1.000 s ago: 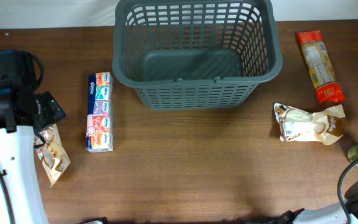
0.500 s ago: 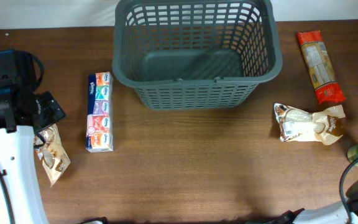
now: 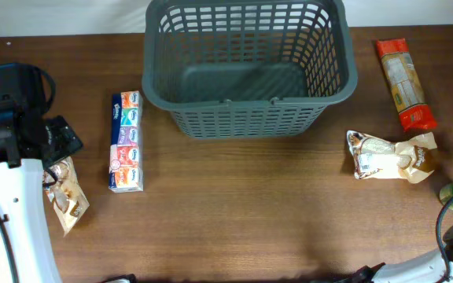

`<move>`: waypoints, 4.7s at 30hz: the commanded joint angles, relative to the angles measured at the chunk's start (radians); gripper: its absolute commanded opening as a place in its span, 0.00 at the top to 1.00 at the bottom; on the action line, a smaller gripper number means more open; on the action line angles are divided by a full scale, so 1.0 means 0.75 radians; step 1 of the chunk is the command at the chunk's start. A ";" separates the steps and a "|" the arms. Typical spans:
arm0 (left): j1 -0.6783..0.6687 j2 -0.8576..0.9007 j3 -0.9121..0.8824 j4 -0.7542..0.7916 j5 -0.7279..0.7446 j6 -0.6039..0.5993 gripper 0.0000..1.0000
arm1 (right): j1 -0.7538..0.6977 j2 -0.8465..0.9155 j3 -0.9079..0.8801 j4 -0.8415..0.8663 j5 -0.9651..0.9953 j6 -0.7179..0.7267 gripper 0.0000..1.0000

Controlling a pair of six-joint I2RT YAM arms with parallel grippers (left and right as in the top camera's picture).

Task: Pack container
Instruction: 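Lower the right gripper over the green-lidded jar, then close the right gripper on the green-lidded jar and lift it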

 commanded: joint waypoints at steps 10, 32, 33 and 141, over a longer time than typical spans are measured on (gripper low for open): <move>0.006 0.004 -0.001 -0.002 0.015 -0.003 0.00 | 0.002 0.096 -0.009 0.025 -0.002 -0.006 0.01; 0.006 0.004 -0.001 -0.002 0.015 -0.003 0.00 | 0.004 0.164 -0.009 0.097 -0.003 -0.009 0.01; 0.006 0.004 -0.001 -0.002 0.015 -0.003 0.00 | 0.004 0.167 -0.009 0.098 -0.003 -0.009 0.01; 0.006 0.004 -0.001 -0.002 0.015 -0.003 0.00 | 0.004 0.256 -0.122 0.251 0.028 -0.035 0.01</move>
